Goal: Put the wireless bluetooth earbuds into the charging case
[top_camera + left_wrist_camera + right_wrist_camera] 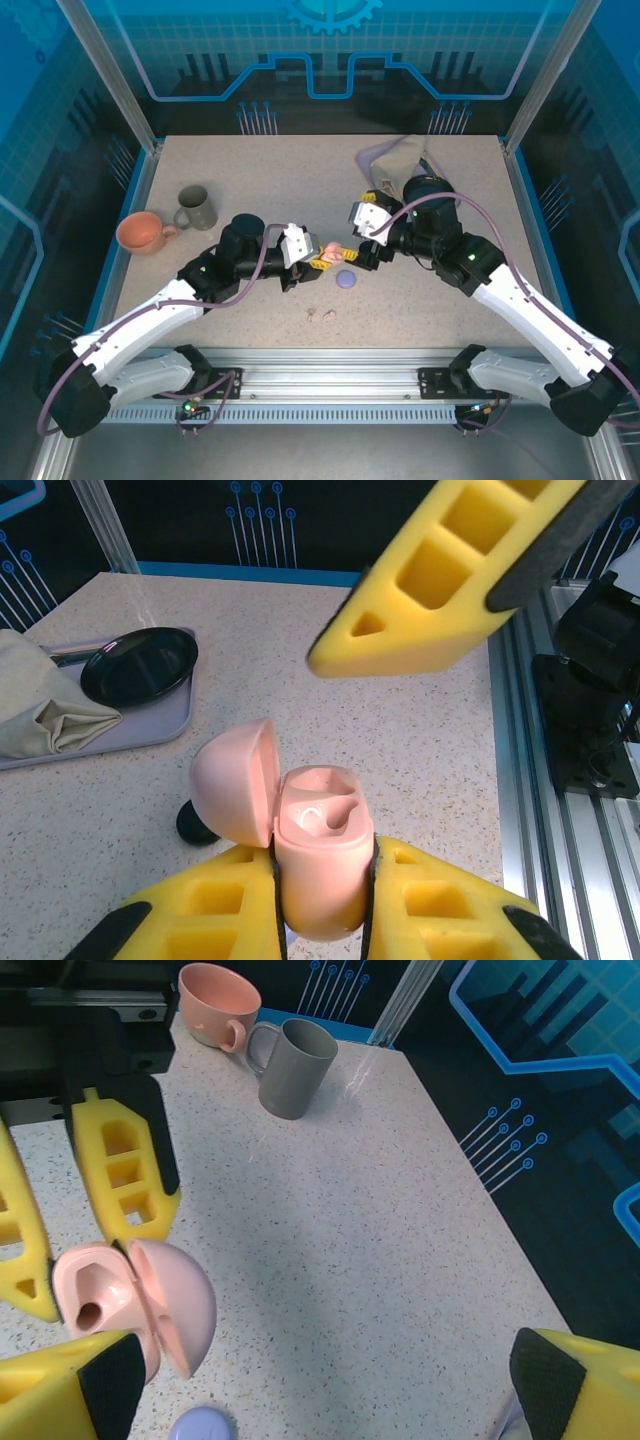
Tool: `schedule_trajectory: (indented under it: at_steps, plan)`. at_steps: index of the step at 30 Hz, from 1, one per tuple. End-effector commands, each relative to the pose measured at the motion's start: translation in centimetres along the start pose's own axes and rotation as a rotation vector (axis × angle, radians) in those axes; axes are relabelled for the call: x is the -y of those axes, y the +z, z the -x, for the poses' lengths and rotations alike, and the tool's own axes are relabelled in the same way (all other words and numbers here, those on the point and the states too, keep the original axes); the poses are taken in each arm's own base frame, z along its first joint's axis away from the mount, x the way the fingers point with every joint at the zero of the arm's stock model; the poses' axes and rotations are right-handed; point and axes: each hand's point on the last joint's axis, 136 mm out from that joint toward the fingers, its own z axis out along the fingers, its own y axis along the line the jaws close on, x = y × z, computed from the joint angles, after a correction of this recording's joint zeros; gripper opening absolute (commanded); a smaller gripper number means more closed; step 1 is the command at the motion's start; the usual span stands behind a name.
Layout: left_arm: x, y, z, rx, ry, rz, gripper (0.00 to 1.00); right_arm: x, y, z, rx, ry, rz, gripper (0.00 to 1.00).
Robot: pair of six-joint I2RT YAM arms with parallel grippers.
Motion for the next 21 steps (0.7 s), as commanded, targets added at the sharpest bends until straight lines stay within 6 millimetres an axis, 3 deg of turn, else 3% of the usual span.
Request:
schedule_trajectory:
  at_steps: [1,7,13,18,21]
  plan:
    - [0.5,-0.6,1.7,0.049,0.046,-0.008,0.00,-0.7,-1.6,0.8,0.036,-0.007,0.034,0.98]
    - [0.0,-1.0,1.5,0.082,0.038,0.048,0.00,-2.1,-3.3,0.3,0.066,0.090,0.067,0.99]
    - [-0.2,-2.5,2.0,0.187,0.027,0.123,0.00,-2.4,-3.8,-1.9,-0.003,0.426,0.038,0.97]
    - [0.1,-3.9,2.8,0.262,0.008,0.152,0.00,-5.7,-3.6,-1.8,0.095,0.541,0.186,0.94]
    - [-0.1,-4.7,3.0,0.289,0.000,0.188,0.00,-6.6,-3.5,-2.1,0.112,0.584,0.214,0.92]
